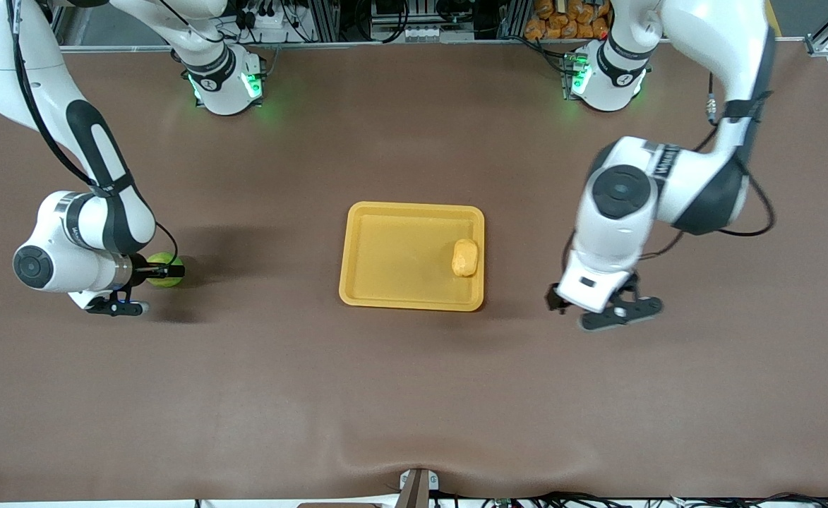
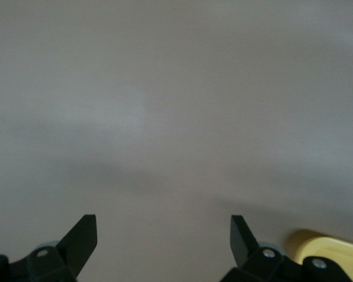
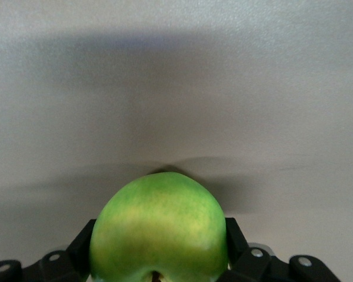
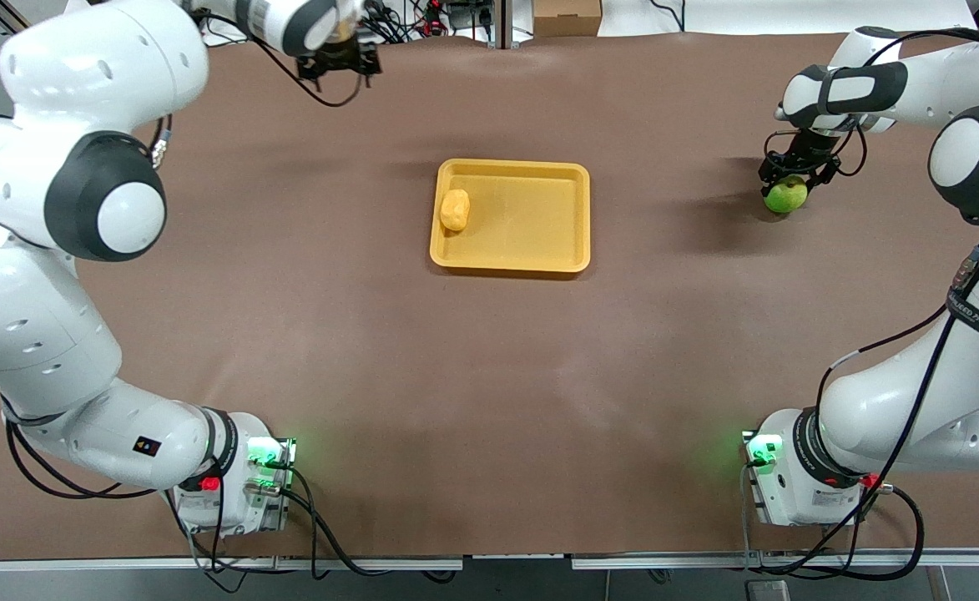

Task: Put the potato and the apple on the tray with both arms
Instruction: 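Release the potato and withdraw the left gripper while the right grasps the apple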

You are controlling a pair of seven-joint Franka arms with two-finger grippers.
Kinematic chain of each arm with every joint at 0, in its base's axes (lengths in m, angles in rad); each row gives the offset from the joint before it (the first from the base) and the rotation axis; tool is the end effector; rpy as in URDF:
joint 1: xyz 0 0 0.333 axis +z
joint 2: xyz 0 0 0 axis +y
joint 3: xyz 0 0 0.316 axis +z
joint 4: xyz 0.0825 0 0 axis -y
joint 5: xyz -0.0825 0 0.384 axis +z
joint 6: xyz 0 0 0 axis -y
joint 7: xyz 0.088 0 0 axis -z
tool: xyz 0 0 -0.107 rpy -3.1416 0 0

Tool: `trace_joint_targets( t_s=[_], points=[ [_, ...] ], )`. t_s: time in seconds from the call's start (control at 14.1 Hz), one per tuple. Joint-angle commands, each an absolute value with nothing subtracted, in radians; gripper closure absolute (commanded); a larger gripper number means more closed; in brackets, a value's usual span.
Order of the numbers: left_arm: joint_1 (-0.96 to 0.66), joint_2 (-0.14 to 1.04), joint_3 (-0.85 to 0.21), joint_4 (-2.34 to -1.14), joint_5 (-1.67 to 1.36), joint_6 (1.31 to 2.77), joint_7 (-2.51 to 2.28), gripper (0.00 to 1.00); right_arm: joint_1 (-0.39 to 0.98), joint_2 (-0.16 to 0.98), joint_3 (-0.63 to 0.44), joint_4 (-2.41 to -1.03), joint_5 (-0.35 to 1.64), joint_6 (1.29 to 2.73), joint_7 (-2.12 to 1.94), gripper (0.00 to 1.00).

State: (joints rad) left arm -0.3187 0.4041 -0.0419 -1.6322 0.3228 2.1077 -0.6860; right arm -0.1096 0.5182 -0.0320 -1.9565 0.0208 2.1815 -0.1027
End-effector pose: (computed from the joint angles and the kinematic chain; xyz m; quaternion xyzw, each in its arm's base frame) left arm 0.6396 -0.2218 0.3941 -0.9868 -0.0857 -0.0974 0.0972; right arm 0.5782 -0.0815 0.1882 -0.9890 0.0255 0.1449 0.0172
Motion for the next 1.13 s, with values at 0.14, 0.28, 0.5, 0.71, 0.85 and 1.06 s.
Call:
trace_joint_targets(
  t_s=[0.14,0.28,0.5,0.71,0.85,1.06],
  points=[
    [-0.178,0.299,-0.055,-1.644,0.279,2.017,-0.464,0.0,-0.112,0.491,-0.017,-1.861,0.031,2.025,-0.127,1.0],
    [-0.122,0.244,-0.055,-1.649,0.246,1.958,-0.32,0.0,-0.082,0.485,-0.015,-1.824,0.031,1.968,-0.132,1.0],
    [-0.01,0.161,-0.055,-1.649,0.088,1.869,-0.094,0.0,-0.008,0.451,-0.017,-1.816,0.031,1.964,-0.118,1.0],
    [0.048,0.083,-0.055,-1.651,0.017,1.754,0.021,0.0,0.032,0.448,-0.015,-1.792,0.034,1.933,-0.085,1.0],
    [0.04,0.04,-0.06,-1.672,0.017,1.714,0.011,0.0,0.072,0.448,-0.015,-1.754,0.034,1.893,-0.029,1.0],
    [0.043,-0.02,-0.077,-1.687,0.015,1.701,0.003,0.0,0.158,0.451,-0.015,-1.689,0.034,1.853,0.135,1.0]
  ],
)
